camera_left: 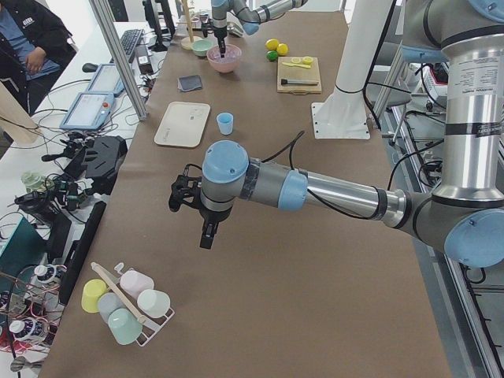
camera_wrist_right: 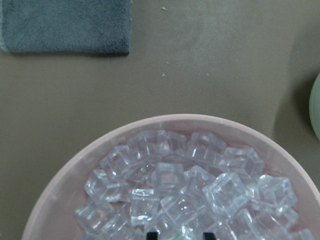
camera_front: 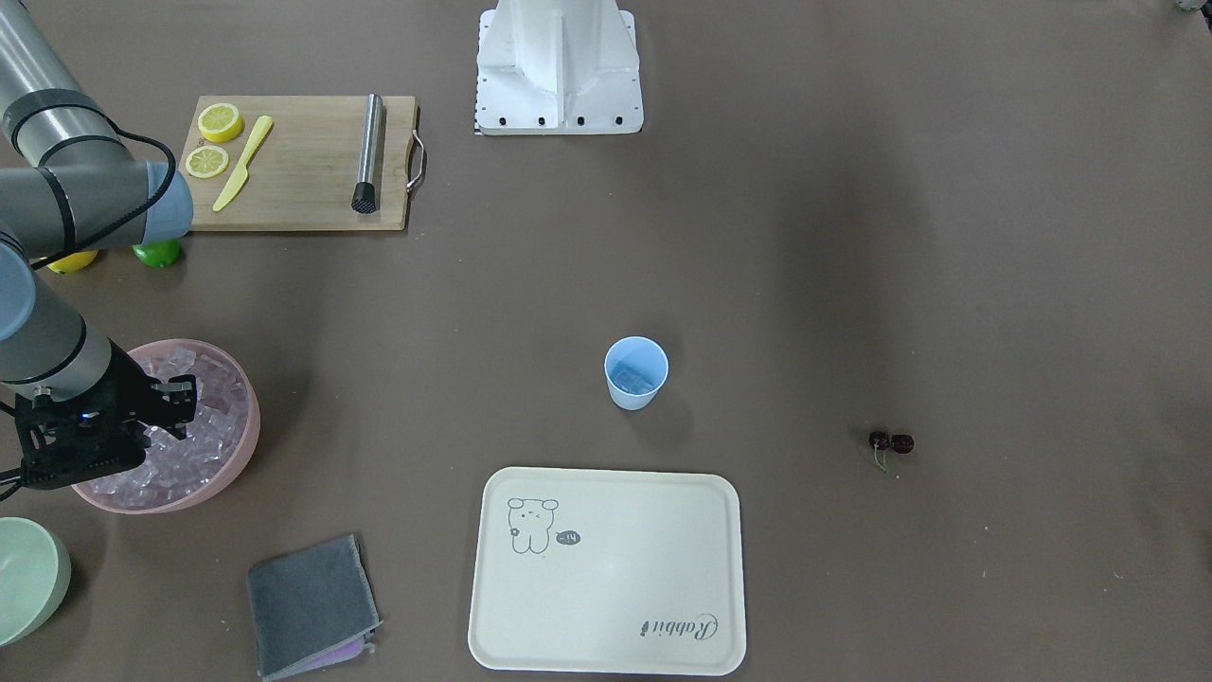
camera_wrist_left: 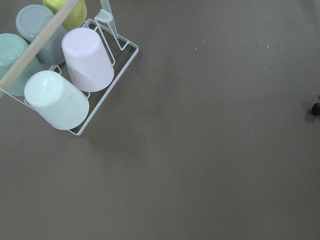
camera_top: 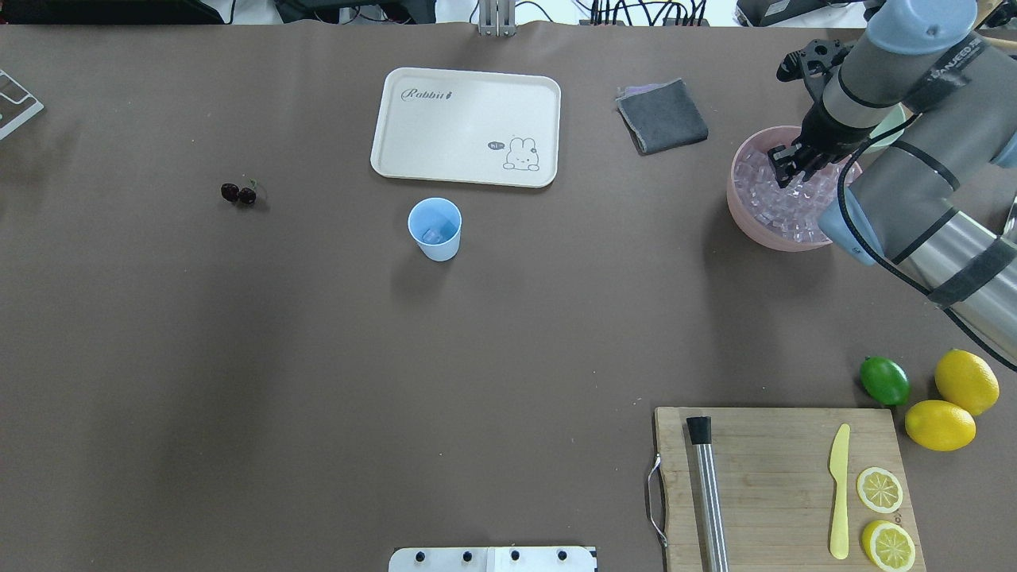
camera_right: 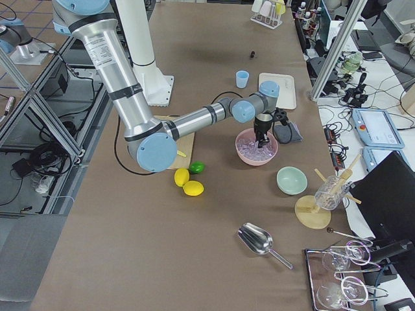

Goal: Put ice and cherries in cup
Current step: 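Grasp a third ice cube from the pink bowl with the right gripper, then carry the ice cube with the right gripper to the cup and release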

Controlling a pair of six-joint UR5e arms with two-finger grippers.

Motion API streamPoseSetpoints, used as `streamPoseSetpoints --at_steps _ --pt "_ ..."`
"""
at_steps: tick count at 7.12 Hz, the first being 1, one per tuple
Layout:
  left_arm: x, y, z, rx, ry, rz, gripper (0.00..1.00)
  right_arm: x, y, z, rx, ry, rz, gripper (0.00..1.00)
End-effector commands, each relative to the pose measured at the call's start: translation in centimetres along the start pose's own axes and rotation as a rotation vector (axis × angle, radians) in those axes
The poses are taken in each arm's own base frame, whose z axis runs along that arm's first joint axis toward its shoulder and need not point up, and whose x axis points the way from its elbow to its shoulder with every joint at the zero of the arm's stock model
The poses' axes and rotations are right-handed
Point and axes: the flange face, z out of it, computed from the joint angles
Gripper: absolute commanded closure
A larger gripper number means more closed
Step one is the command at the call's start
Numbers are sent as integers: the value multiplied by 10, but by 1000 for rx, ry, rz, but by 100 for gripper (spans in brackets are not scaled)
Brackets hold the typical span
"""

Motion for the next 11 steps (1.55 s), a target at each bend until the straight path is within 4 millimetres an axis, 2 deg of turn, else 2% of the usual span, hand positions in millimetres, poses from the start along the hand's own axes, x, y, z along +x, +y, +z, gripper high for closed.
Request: streamPoseSetpoints --at_steps 1,2,3,4,5,6,7,8,9,10,11 --pt "-1 0 1 -1 0 -1 2 -95 -50 -84 -48 18 52 88" --pt "-1 0 1 -1 0 -1 2 -140 -53 -94 -48 1 111 89" --pt "-1 1 1 -3 0 -4 2 -200 -62 -98 -46 -10 167 89" --pt "-3 2 3 -5 -2 -6 2 -281 -80 -105 -38 2 223 90" --pt "-4 2 3 -7 -2 -8 2 -356 -94 -105 -15 -38 281 90" --pt "-7 4 6 -12 0 -14 2 -404 -81 -102 13 -91 304 90" --pt "-8 7 6 -13 -2 -16 2 -455 -79 -101 37 -78 266 90" --pt "-9 8 5 -11 -3 -19 2 -489 -76 -101 67 -94 231 89" --pt "-11 9 5 -11 -3 -22 2 -496 -70 -85 83 -95 215 89" --pt "-12 9 6 -13 -3 -24 2 -493 -67 -76 81 -89 214 89" --pt "-13 9 3 -9 -5 -26 2 -492 -67 -74 82 -88 214 86"
